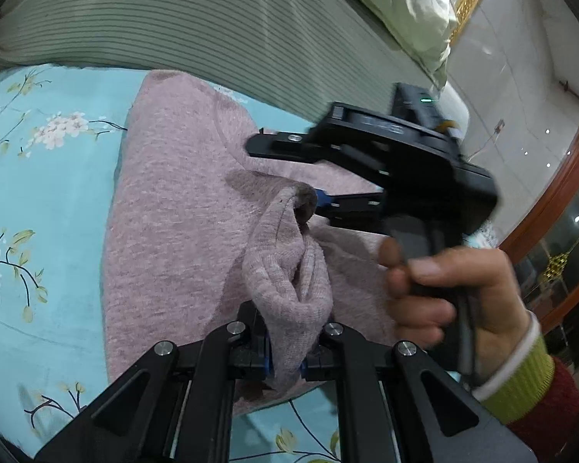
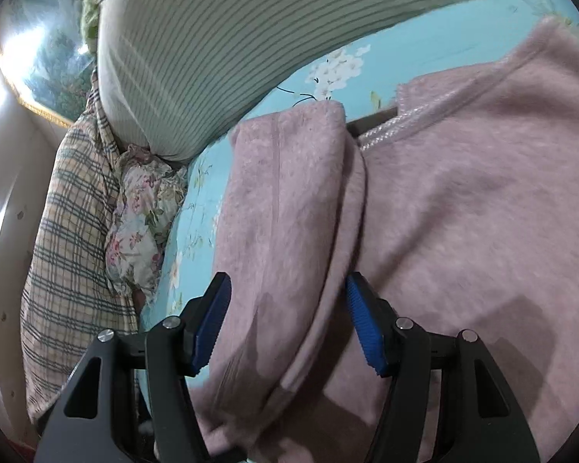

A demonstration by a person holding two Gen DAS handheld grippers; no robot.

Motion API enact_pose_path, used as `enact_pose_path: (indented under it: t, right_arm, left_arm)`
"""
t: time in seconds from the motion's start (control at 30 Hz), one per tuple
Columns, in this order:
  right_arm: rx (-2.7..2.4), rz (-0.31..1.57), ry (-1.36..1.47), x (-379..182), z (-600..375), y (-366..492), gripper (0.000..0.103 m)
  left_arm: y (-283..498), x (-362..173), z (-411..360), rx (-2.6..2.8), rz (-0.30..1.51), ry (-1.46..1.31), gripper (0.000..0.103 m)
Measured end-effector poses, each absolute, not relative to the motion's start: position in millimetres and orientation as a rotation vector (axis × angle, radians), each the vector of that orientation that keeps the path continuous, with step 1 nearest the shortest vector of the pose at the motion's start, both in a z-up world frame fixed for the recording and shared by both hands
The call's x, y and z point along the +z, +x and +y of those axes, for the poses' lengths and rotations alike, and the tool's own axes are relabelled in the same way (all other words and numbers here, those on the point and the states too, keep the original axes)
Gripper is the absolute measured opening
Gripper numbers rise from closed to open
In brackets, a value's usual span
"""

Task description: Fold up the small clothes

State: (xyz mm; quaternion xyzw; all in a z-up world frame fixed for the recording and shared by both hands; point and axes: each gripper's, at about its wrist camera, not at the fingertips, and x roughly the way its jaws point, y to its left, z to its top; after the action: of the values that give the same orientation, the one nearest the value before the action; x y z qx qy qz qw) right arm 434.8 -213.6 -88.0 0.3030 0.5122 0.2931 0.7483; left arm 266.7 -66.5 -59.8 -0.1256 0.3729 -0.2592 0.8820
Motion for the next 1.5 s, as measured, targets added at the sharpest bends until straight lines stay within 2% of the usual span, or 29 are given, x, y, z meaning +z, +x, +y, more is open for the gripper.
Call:
enact_pose_path:
  t: [0.1, 0.13, 0.17, 0.27, 0.57, 0.87, 1.3, 1.37, 1.4, 1.47, 1.5]
  right_arm:
    - [0.627, 1.121, 0.695, -92, -211, 451, 0.061]
    - [0.622, 1.115, 0.697, -92, -211, 455, 0.045]
    - [0.616, 1.113, 0.69, -91, -210, 459, 0.025]
    - [0.621, 1.074, 0.696, -80, -212, 462, 0.019]
    - [0.543, 0.905, 0.579, -21, -281, 422, 0.017]
    - [0.4, 0.936, 0.601, -49, -347, 400, 0.017]
    - [0.324, 0.93, 0.504, -56, -352, 401, 0.017]
    - [0.311, 0.929, 0.496, -56, -354, 399, 0.023]
    - [0.293, 0.927, 0.497, -54, -356, 396, 0.023]
    - [0.277, 0.912, 0.526, -48, -362, 388, 0.033]
    - [0.271, 0.896, 0.532, -43, -363, 383, 0.038]
  left_arm:
    - [264, -60, -58, -0.543, 0.775, -0.262, 0.008]
    - [263, -60, -54, -0.54, 0.777, -0.257, 0.008]
    - [264, -61, -53, -0.536, 0.779, -0.252, 0.008]
    - [263, -56, -57, -0.525, 0.774, -0.235, 0.008]
    - [259, -29, -115, -0.646, 0.742, -0.214, 0.009]
    - [261, -55, -174, -0.733, 0.828, -0.177, 0.009]
    - [275, -77, -167, -0.749, 0.882, -0.147, 0.011]
    - [275, -77, -164, -0.751, 0.895, -0.149, 0.013]
    - [272, -77, -161, -0.753, 0.901, -0.152, 0.02]
    - [264, -68, -161, -0.771, 0.906, -0.162, 0.028]
    - [257, -64, -155, -0.779, 0.901, -0.167, 0.039]
